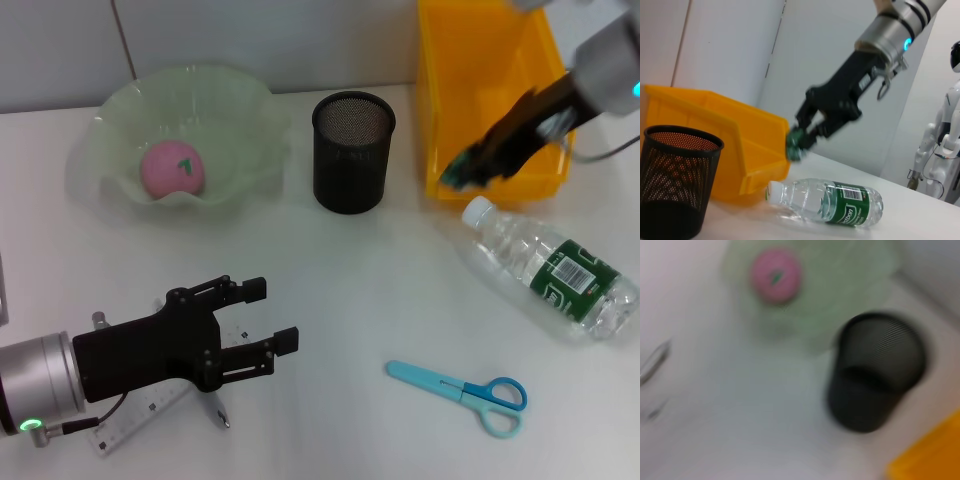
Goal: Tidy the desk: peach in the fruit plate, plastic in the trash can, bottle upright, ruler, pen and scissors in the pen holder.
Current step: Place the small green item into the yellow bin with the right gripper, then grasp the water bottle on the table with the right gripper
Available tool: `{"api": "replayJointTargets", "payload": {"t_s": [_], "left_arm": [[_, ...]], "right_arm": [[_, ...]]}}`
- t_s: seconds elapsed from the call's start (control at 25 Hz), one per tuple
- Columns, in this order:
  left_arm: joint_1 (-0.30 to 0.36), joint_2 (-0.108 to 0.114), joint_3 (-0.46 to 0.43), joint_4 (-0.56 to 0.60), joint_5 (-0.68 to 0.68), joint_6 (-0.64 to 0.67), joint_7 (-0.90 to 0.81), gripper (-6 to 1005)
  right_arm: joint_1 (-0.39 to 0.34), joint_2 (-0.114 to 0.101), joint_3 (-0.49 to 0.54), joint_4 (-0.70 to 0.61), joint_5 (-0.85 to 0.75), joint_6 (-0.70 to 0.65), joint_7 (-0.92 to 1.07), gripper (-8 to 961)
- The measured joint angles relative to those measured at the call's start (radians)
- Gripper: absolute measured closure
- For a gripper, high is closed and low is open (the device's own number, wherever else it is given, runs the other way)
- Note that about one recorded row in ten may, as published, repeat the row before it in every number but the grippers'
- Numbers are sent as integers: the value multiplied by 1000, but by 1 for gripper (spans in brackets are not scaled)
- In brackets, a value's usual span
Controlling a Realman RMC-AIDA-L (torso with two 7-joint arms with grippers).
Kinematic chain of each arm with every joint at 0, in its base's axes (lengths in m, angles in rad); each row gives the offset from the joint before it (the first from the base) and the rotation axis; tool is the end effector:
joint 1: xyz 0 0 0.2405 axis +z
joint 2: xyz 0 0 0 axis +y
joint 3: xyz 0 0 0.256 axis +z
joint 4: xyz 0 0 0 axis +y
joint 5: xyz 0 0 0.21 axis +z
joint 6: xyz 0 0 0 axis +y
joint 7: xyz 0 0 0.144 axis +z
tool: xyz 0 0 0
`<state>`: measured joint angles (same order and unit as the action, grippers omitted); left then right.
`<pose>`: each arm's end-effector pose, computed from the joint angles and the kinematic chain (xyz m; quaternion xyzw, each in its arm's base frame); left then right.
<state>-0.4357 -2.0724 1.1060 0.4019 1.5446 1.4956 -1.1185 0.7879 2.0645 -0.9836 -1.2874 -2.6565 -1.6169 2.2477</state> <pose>-0.2644 0.2827 -0.0568 -0.9239 -0.2019 -0.3121 0.0910 0.1605 0.4025 0.0631 -0.9360 0.2525 -0.1148 0.2169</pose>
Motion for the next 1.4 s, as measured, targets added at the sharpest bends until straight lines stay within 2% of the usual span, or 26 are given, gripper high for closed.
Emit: {"api": "replayJointTargets", "payload": {"t_s": [0.12,0.28,0.64,0.8,1.08,1.2,1.4], "left_arm": [[0,0,0,0,0,0,0,195],[0,0,0,0,0,0,0,195],[0,0,4,0,-8,0,-5,196],[3,0,4,0,-8,1,-5,197],[7,0,3,0,-9,5,-1,196],[8,0,3,0,-9,7,-2,197],[6,0,5,0,-9,10,-7,197]], "right_arm": [[1,-16,77,-20,-2,16,1,687],[9,-33,168,14,-2,110,1,686],[18,-50,181,217,8,381,-5,682],[23,-56,180,249,28,416,-6,545],[16,-56,177,231,70,393,-7,335],[10,-60,179,191,111,316,-1,250],[0,-59,185,95,130,145,30,184]]}}
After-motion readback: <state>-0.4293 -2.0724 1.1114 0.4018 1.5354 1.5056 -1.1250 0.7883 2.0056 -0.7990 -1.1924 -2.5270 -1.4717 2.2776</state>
